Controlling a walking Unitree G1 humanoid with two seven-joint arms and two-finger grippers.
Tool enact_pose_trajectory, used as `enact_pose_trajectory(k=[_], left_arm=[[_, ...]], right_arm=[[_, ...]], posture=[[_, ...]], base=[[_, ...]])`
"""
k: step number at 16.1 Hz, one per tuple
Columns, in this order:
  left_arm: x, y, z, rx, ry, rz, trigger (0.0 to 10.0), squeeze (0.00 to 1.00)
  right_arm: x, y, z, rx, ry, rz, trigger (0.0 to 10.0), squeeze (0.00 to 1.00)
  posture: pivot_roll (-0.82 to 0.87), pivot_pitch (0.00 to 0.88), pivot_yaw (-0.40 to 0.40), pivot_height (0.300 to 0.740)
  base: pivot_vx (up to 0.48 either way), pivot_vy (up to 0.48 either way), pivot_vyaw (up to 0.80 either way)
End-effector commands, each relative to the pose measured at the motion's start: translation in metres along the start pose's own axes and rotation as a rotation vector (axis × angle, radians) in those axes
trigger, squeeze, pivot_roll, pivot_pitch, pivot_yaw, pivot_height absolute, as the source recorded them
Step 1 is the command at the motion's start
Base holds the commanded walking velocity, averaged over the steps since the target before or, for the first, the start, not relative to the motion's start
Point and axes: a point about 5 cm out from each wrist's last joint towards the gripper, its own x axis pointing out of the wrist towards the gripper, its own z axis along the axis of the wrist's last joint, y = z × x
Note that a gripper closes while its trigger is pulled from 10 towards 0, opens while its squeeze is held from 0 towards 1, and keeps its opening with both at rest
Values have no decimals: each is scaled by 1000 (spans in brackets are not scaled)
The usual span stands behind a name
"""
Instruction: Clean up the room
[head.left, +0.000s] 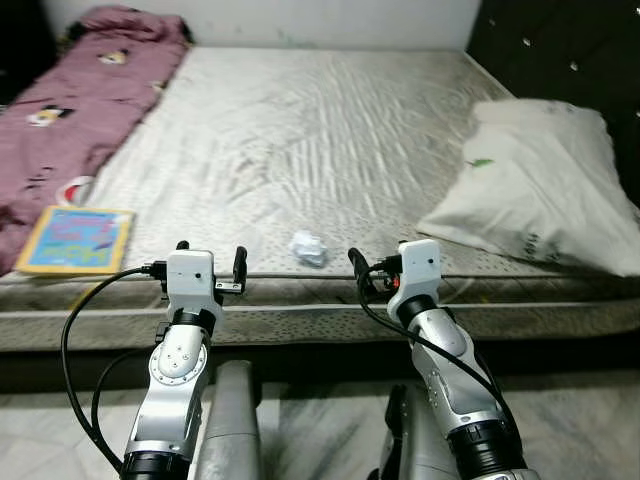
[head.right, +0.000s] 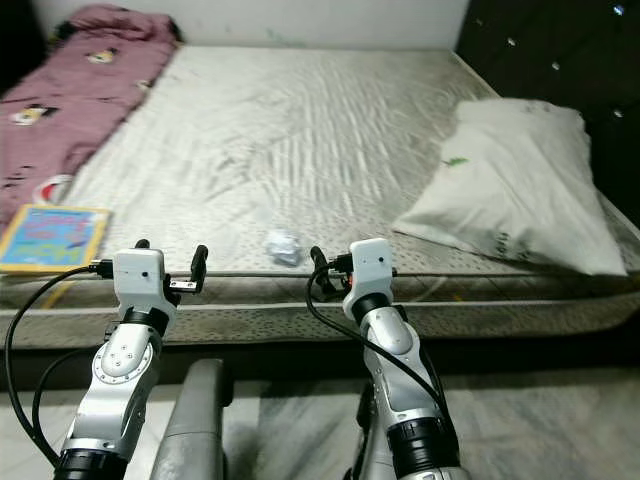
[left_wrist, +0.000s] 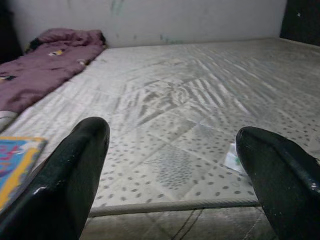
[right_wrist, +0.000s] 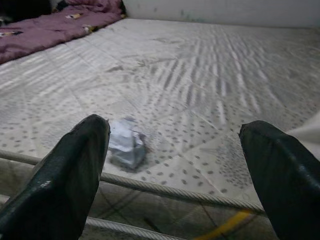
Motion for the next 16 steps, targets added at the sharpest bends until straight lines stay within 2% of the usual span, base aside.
enact_pose_trajectory(k=[1, 6, 10, 13, 16], left_arm=[[2, 1, 4, 15, -10, 9, 10000, 0], [5, 1, 4, 1, -10, 13, 10000, 0], [6, 1, 5, -8, -12, 2, 10000, 0], [6, -3, 5, -19, -14, -21, 10000, 0], [7, -2, 5, -26, -14, -22, 10000, 0]], right_arm=[[2, 0, 6, -7, -24, 1, 10000, 0], [5, 1, 6, -31, -17, 10, 10000, 0], [6, 7, 9, -66, -38, 51, 10000, 0], [7, 6, 8, -67, -31, 45, 10000, 0], [7, 7, 8, -82, -35, 54, 10000, 0]], posture=[[82, 0, -28, 504], [80, 0, -26, 504], [79, 0, -26, 504], [76, 0, -25, 504], [77, 0, -26, 504]], base=[[0, 0, 0], [0, 0, 0], [0, 0, 794], [0, 0, 0], [0, 0, 735]])
